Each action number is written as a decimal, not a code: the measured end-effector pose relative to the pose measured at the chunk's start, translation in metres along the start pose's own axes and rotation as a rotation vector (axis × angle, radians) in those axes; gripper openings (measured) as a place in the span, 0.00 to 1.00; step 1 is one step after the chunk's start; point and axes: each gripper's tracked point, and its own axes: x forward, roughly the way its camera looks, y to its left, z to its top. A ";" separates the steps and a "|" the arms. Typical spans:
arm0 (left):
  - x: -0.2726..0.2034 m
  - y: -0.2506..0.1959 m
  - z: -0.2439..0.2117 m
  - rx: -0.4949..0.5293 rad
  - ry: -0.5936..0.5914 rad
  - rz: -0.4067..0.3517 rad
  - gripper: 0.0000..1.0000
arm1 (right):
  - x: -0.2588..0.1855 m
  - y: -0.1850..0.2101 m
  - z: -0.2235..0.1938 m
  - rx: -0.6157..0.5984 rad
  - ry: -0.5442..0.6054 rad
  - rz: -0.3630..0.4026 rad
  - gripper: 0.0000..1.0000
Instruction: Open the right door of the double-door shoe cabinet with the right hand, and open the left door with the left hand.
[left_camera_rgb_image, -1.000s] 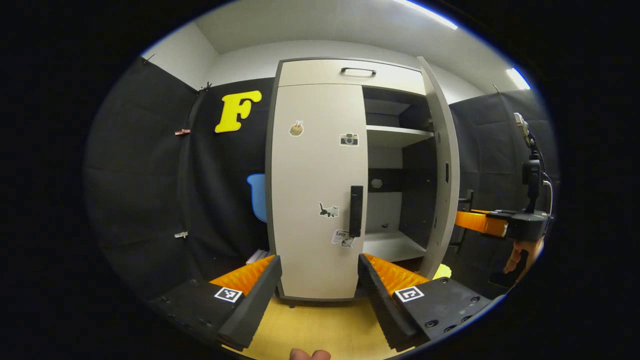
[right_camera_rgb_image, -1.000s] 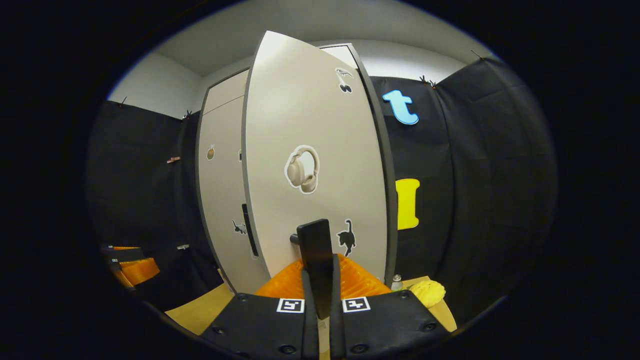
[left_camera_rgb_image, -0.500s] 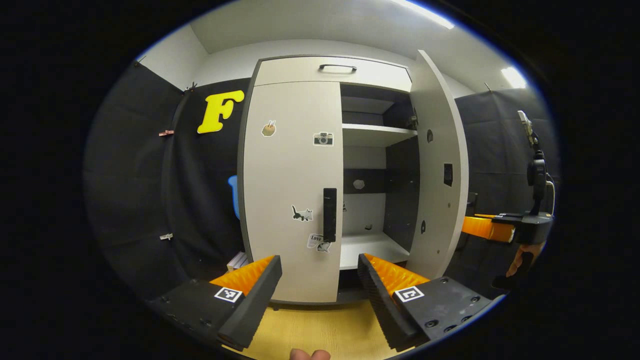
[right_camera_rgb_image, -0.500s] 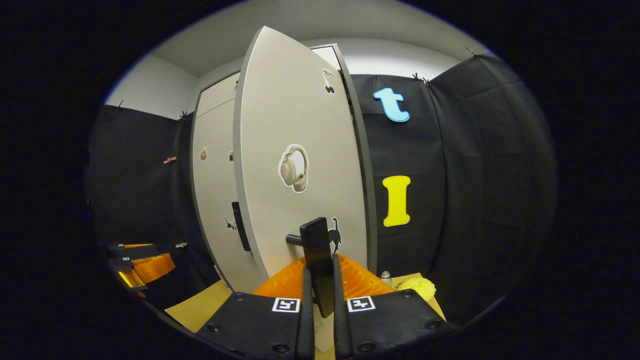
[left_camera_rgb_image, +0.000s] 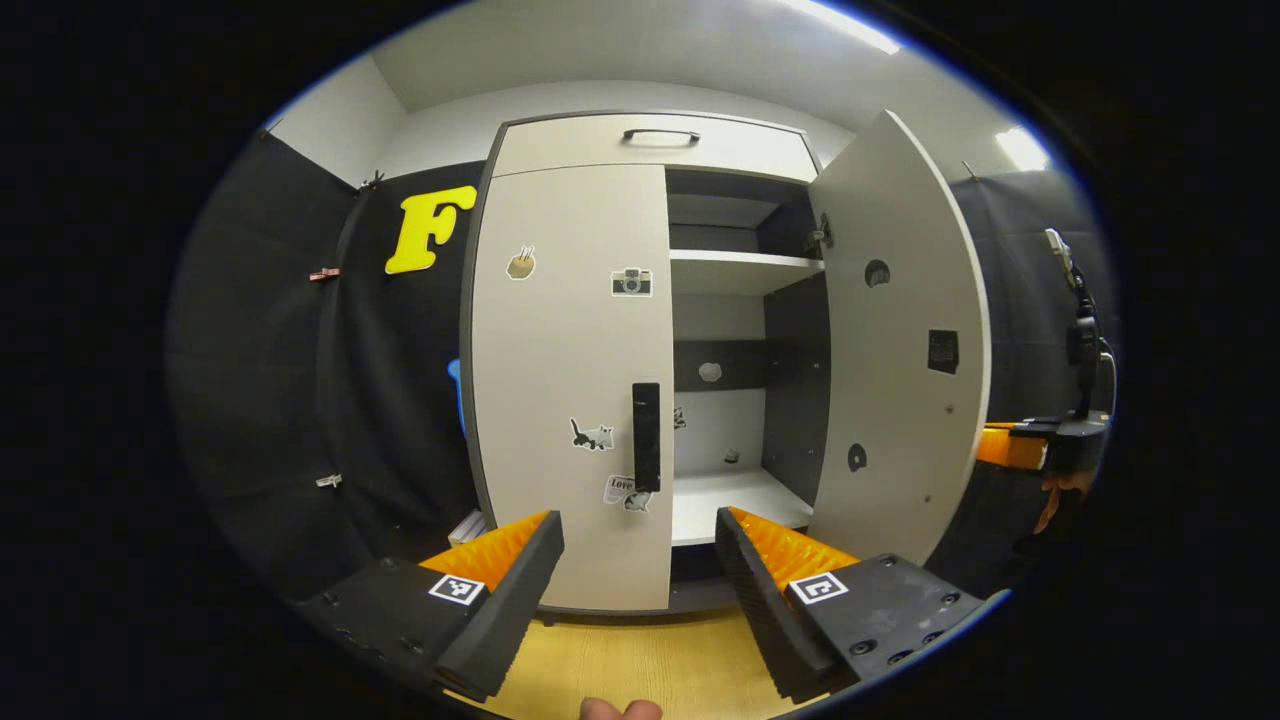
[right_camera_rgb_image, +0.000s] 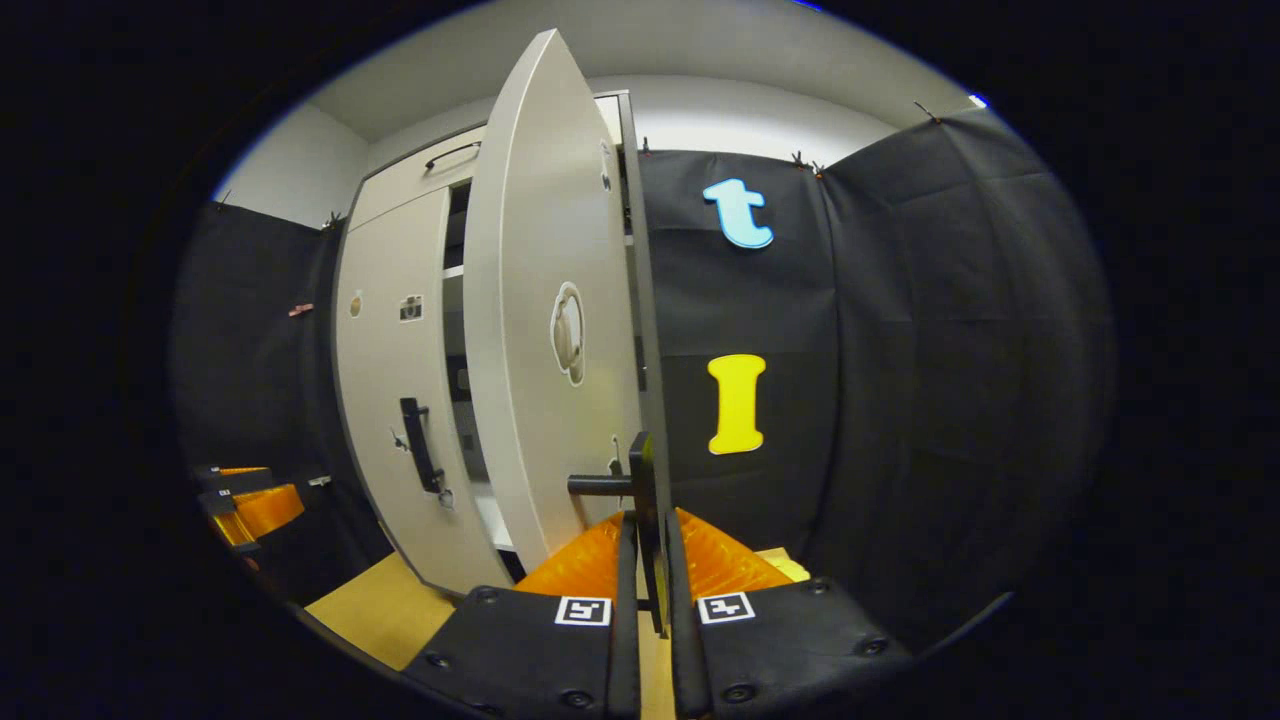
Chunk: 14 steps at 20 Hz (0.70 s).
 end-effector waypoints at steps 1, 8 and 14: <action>0.000 -0.001 0.000 -0.004 -0.001 -0.001 0.95 | -0.001 -0.005 0.002 0.006 -0.003 -0.005 0.17; 0.007 -0.002 0.001 0.002 -0.001 0.000 0.95 | -0.010 0.001 0.000 0.016 0.018 0.024 0.23; 0.020 -0.005 0.002 0.010 -0.006 0.000 0.95 | -0.026 0.001 0.004 0.016 0.028 -0.001 0.27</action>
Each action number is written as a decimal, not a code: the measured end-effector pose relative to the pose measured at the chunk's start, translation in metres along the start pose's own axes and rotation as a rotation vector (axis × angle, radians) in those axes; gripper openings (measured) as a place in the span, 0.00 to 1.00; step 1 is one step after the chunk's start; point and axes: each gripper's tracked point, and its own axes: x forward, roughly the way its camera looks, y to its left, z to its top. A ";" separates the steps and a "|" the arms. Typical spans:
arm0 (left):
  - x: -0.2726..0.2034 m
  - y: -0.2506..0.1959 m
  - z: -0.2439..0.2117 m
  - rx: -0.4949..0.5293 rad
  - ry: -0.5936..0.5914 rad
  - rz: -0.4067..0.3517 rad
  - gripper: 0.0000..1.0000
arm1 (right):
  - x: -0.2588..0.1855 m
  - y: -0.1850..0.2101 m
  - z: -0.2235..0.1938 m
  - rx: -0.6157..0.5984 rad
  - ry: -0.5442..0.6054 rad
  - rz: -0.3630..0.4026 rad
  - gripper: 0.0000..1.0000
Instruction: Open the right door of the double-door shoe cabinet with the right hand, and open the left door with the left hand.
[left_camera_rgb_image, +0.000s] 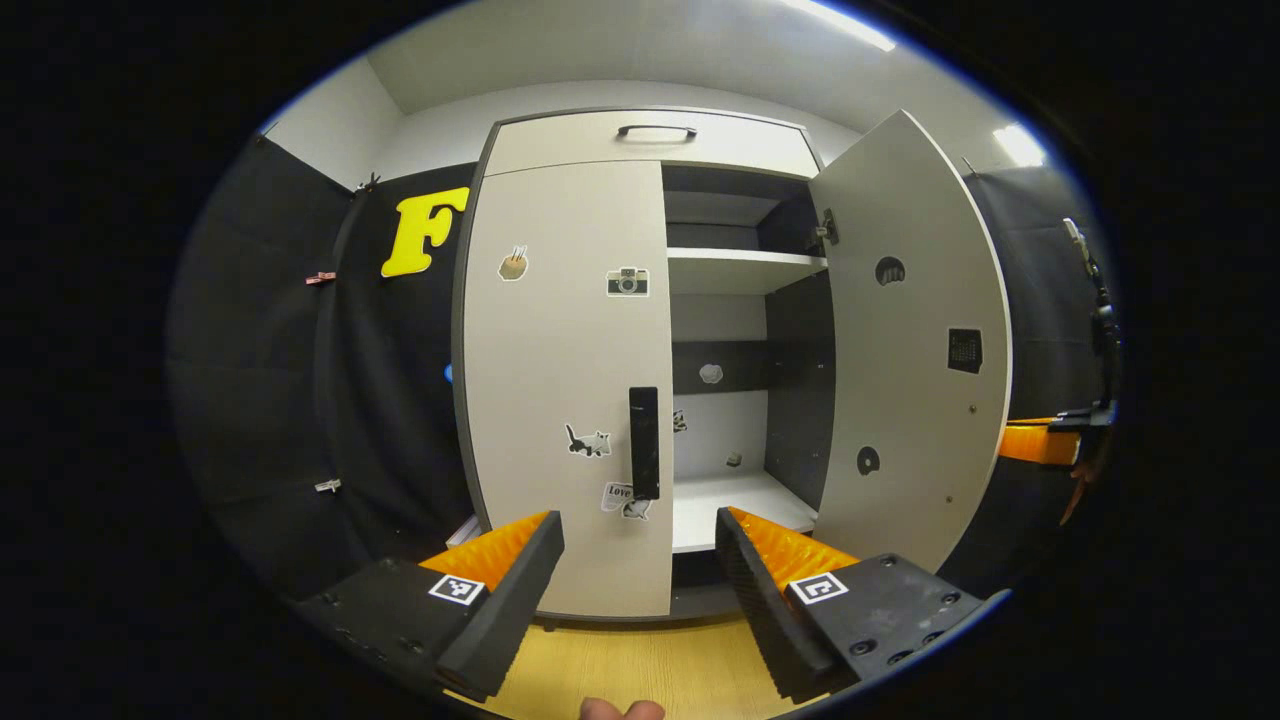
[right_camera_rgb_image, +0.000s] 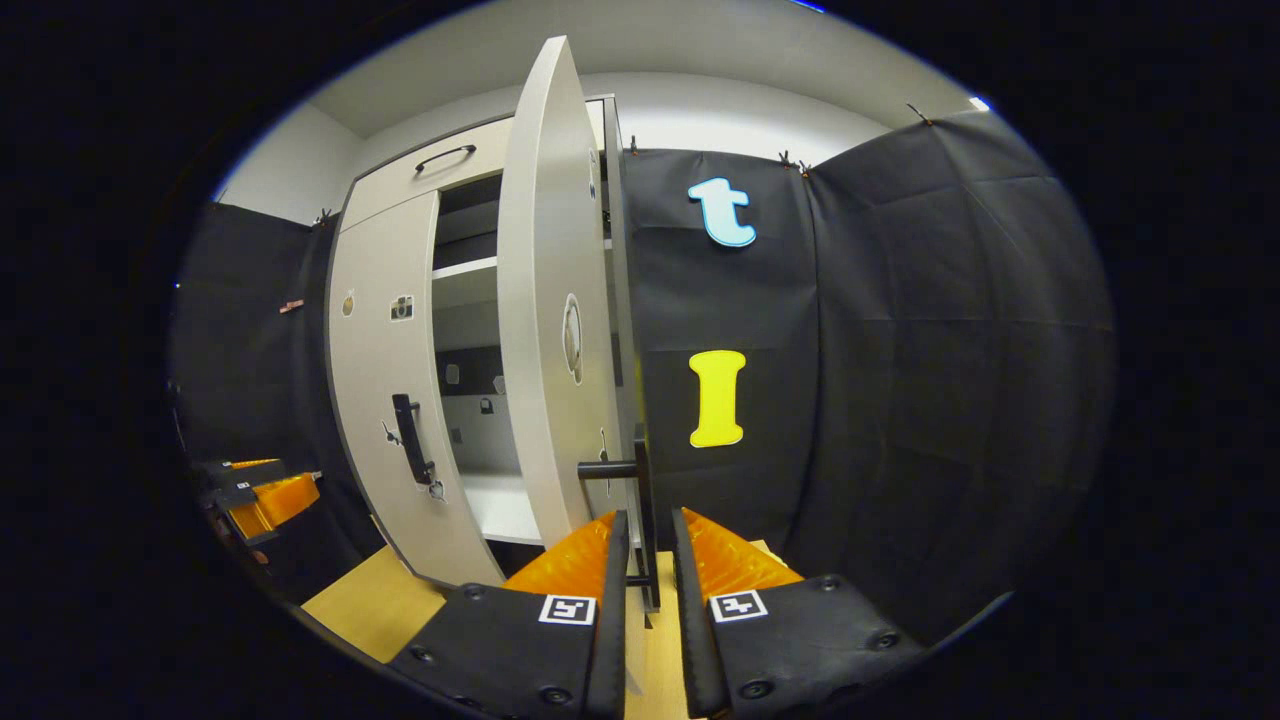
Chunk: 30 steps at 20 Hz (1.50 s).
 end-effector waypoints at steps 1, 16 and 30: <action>0.004 -0.001 0.000 -0.003 -0.001 -0.001 0.95 | -0.005 0.001 0.003 0.004 -0.006 -0.002 0.29; 0.126 -0.010 -0.006 -0.022 0.003 -0.005 0.93 | -0.060 0.027 0.023 -0.011 -0.065 0.049 0.95; 0.202 0.007 -0.004 0.043 -0.011 0.069 0.40 | -0.065 0.020 0.023 -0.015 -0.069 0.041 0.95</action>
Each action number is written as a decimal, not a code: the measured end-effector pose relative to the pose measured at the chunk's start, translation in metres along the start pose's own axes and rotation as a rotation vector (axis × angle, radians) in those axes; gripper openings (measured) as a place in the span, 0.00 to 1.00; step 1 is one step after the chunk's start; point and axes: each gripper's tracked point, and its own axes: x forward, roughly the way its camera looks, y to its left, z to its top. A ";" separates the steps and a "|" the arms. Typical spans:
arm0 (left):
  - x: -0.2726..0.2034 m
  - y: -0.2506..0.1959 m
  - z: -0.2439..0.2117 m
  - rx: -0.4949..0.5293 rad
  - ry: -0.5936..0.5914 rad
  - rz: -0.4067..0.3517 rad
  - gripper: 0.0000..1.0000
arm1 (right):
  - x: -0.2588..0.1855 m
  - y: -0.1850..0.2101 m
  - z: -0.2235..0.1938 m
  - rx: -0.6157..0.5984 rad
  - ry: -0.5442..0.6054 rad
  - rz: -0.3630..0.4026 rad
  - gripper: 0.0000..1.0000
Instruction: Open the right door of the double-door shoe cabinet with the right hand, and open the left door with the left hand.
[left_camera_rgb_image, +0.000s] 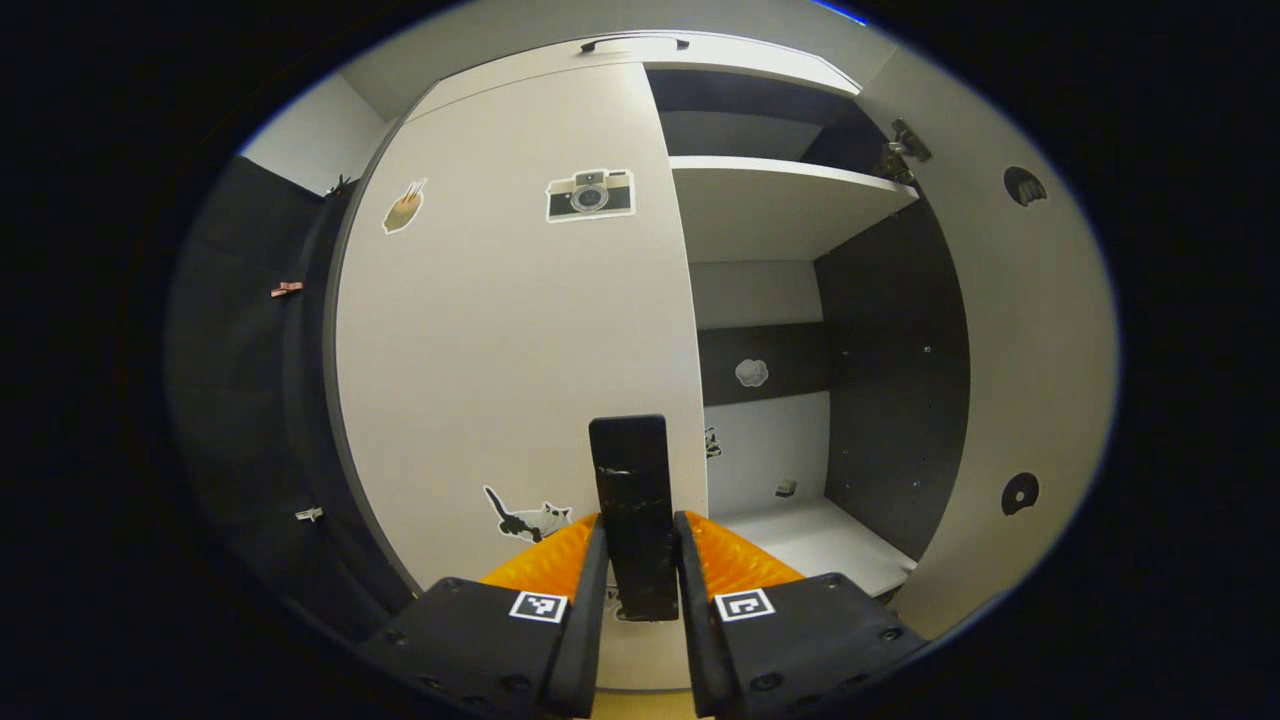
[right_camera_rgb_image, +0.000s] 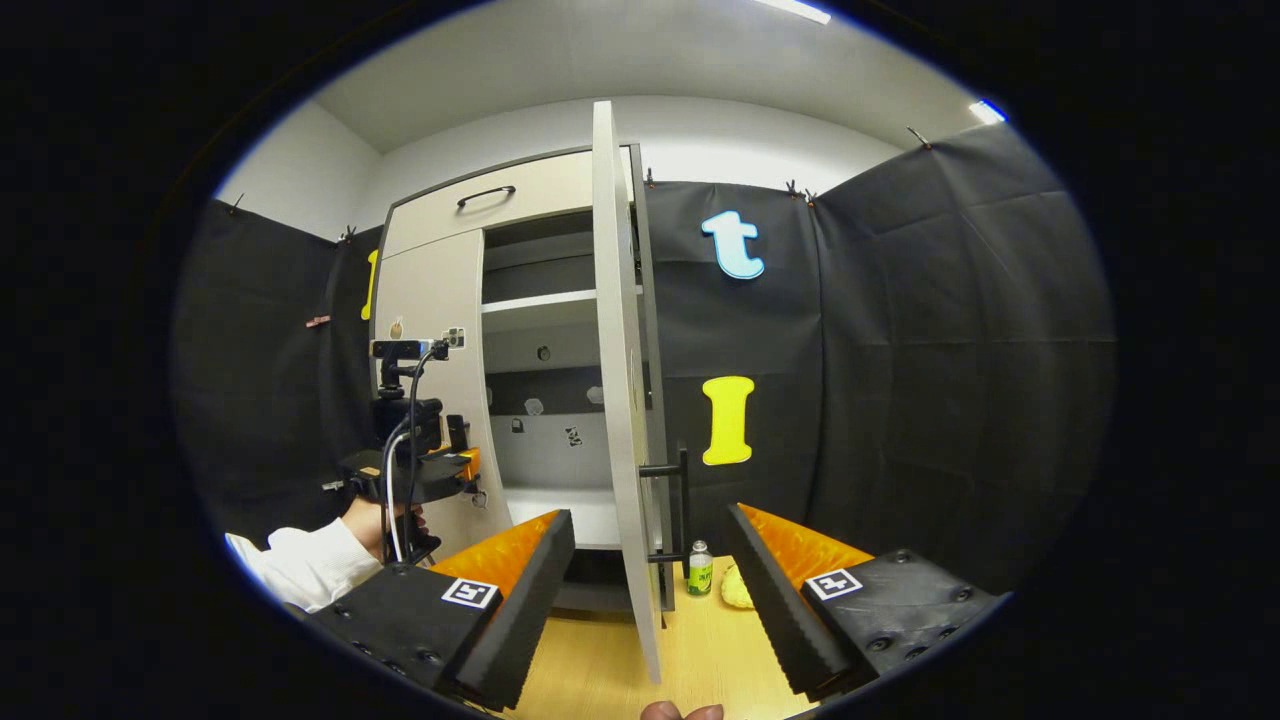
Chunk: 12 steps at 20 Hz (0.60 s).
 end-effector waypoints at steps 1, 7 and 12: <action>0.000 0.001 0.000 -0.014 -0.004 0.005 0.38 | 0.001 0.000 0.001 0.000 -0.006 0.002 0.95; 0.005 0.001 -0.004 -0.025 0.014 0.053 0.35 | 0.005 0.003 -0.005 -0.001 -0.003 0.023 0.95; 0.008 0.001 -0.009 -0.045 0.028 0.083 0.35 | 0.006 -0.006 -0.010 0.059 0.010 0.043 0.96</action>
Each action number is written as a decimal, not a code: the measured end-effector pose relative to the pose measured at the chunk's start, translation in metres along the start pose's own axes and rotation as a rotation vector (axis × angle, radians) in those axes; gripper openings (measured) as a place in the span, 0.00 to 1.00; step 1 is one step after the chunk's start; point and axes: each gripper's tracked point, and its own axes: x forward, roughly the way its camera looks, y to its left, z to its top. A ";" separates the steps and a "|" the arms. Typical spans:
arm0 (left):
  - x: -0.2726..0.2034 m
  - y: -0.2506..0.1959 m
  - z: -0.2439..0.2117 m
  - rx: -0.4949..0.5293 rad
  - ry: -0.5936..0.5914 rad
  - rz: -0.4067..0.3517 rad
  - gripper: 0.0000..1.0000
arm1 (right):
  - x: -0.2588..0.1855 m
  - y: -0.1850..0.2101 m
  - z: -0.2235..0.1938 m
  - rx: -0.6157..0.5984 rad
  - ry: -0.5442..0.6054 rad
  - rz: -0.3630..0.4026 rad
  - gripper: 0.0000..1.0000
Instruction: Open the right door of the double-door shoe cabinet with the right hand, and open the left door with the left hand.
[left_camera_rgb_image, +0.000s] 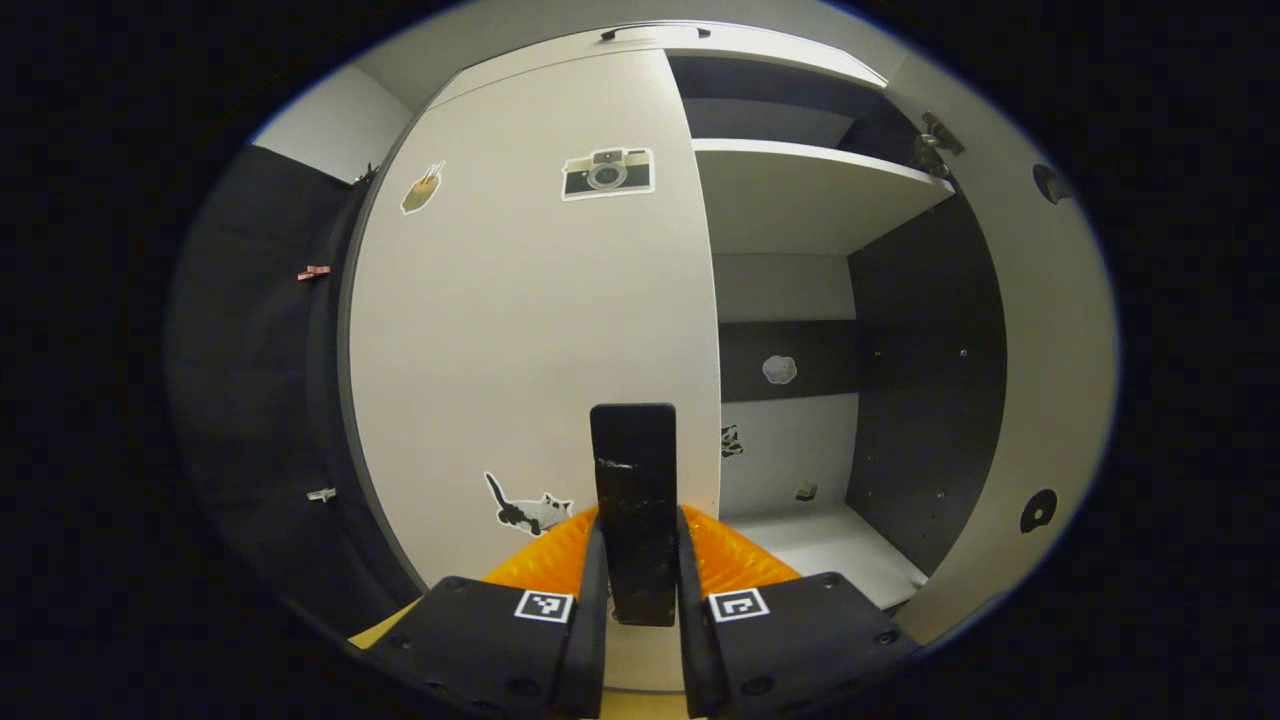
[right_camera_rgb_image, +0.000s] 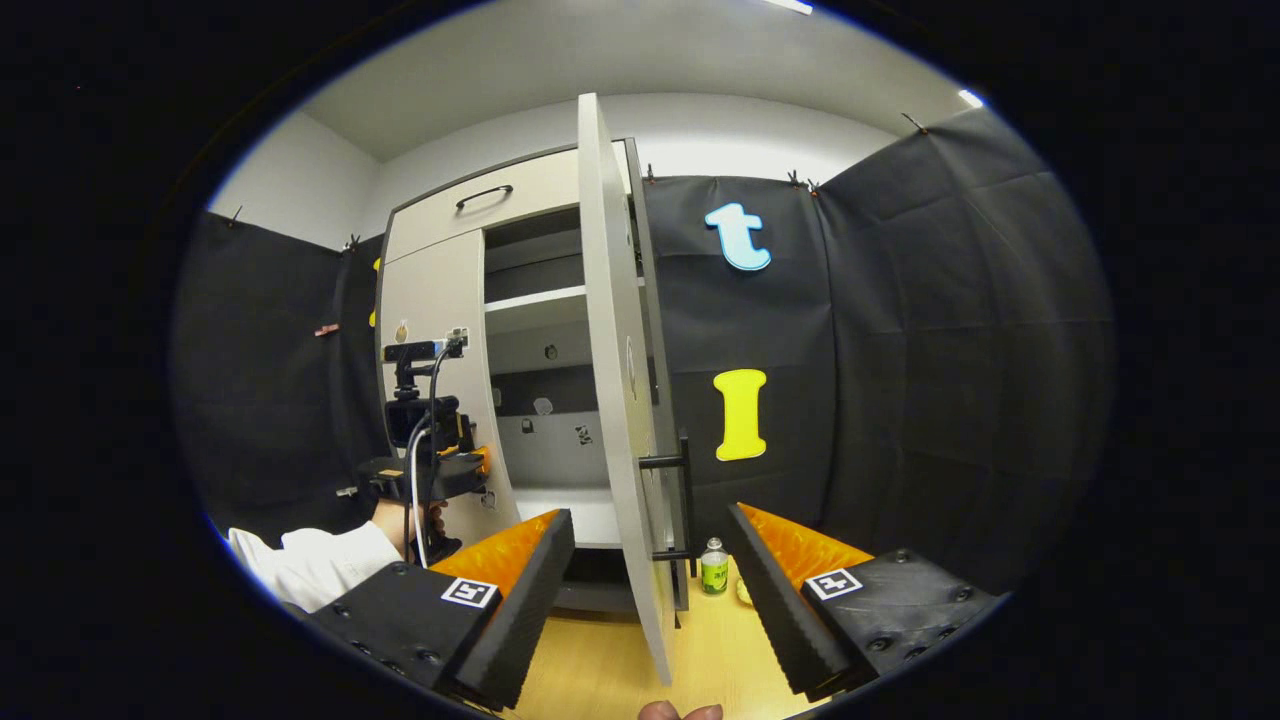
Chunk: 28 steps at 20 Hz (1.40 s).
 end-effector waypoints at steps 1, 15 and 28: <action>0.002 0.000 -0.001 -0.003 0.006 -0.008 0.36 | 0.001 -0.003 0.000 0.006 -0.001 0.002 0.95; -0.042 0.014 -0.005 -0.005 0.035 -0.106 0.16 | -0.003 0.004 0.003 0.019 -0.004 0.050 0.95; -0.129 0.081 -0.014 -0.080 0.046 -0.207 0.15 | 0.000 0.045 0.008 0.016 -0.020 0.071 0.95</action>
